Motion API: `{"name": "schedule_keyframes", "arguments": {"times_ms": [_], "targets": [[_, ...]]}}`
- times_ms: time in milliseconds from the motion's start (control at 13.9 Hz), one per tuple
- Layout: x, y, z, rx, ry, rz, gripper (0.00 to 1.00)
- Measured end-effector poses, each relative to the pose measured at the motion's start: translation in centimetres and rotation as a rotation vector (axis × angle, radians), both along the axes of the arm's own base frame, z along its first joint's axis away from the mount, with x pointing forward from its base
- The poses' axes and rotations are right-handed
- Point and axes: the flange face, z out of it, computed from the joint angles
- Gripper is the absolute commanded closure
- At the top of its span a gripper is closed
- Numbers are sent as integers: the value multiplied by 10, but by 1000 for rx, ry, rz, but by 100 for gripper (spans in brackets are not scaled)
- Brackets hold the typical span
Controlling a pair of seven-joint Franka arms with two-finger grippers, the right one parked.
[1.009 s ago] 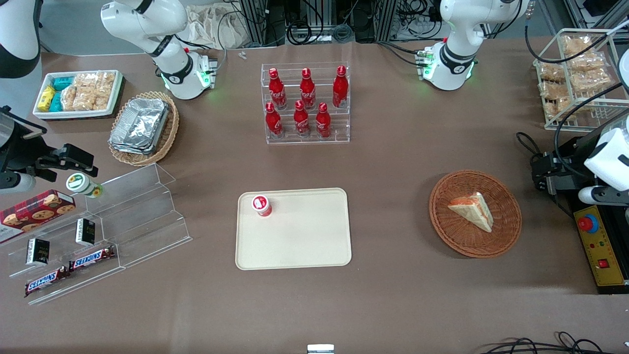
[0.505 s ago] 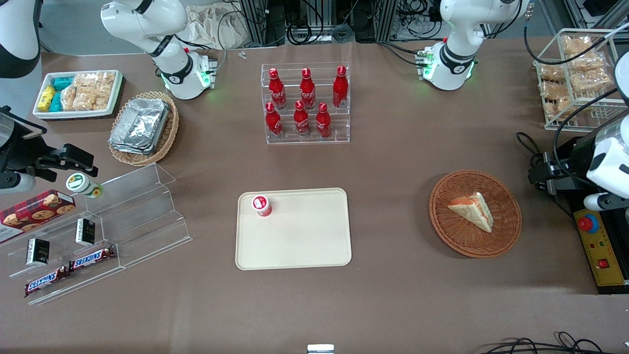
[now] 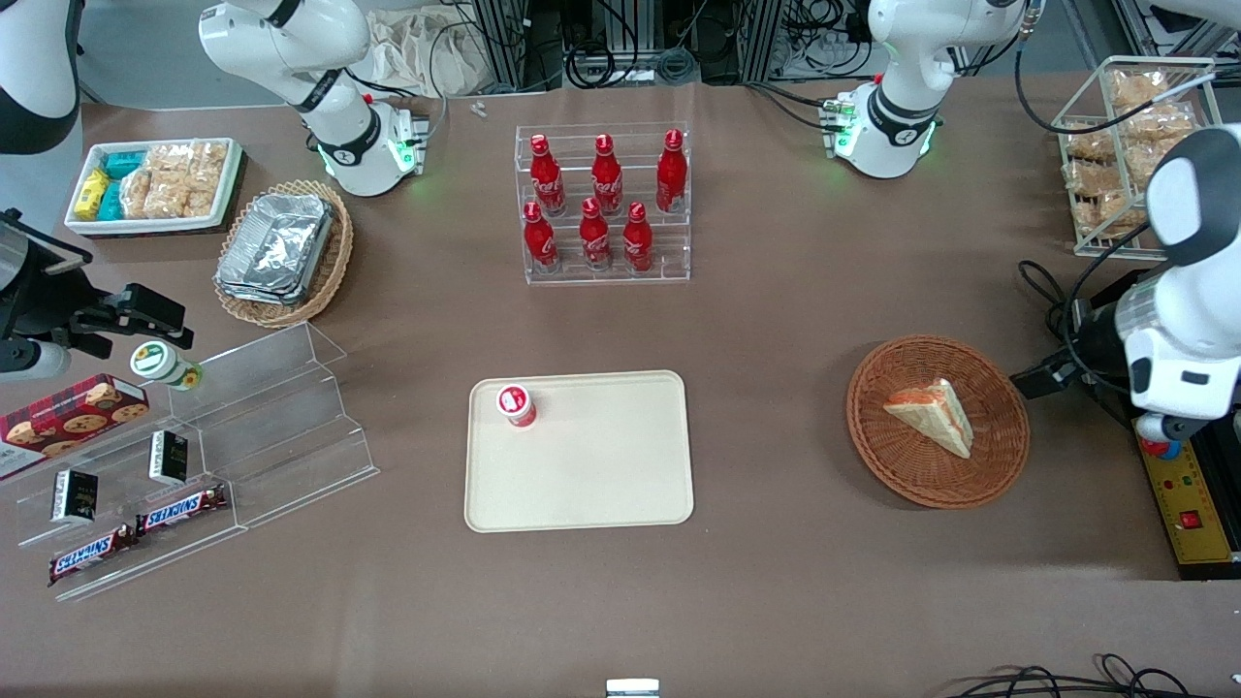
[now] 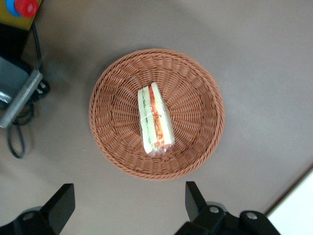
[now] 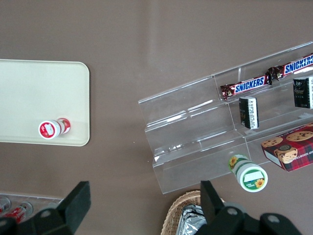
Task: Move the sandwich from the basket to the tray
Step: 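Move the left gripper from rest toward the sandwich in the wicker basket, then lower the left gripper and grasp the wrapped sandwich by its edge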
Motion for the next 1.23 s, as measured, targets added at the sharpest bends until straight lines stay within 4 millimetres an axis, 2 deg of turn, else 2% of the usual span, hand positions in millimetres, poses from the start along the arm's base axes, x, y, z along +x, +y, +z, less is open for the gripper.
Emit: {"name": "schedule_keyframes", "arguments": {"times_ms": [288, 649, 937, 1225], "targets": [[-10, -1, -67, 9, -20, 105, 0], [-33, -6, -150, 10, -52, 160, 0], [-37, -7, -183, 15, -26, 187, 0], [-36, -8, -197, 15, -23, 197, 0]]}}
